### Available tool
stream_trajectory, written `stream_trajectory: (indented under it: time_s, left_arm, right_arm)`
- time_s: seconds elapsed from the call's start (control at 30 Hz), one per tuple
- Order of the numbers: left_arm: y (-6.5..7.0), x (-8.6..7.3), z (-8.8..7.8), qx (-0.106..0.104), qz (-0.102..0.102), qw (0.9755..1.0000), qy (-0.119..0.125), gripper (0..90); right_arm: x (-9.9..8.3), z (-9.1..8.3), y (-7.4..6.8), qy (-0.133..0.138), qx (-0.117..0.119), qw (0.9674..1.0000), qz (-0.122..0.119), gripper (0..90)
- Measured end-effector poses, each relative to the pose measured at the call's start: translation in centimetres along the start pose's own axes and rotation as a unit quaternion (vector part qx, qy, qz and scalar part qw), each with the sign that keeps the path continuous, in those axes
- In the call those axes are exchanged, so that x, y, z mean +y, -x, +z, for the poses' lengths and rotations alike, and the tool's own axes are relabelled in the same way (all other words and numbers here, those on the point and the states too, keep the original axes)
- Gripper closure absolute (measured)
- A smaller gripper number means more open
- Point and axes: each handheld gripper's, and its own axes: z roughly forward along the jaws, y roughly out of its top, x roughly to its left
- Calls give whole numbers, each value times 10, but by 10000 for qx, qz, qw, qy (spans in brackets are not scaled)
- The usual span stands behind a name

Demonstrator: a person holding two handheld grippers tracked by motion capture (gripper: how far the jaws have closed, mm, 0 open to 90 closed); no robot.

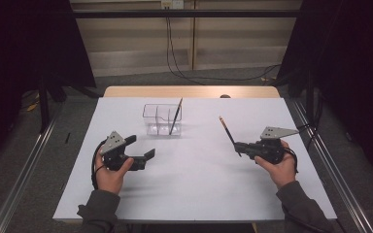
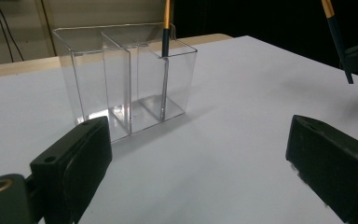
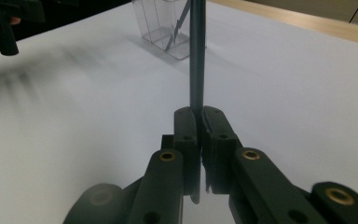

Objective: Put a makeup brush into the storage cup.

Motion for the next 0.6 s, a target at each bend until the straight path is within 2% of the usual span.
stream_trajectory:
  time_s: [0.23,0.6]
  left_arm:
    - [0,0,0,-18,-20,10000,21,66]
    - [0,-1,2,-106,-49,9999,27,64]
  right_arm:
    - [-2,-6,-1,469,-91,9988,46,852]
    - [-2,-4,-4,696,-42,9976,36,852]
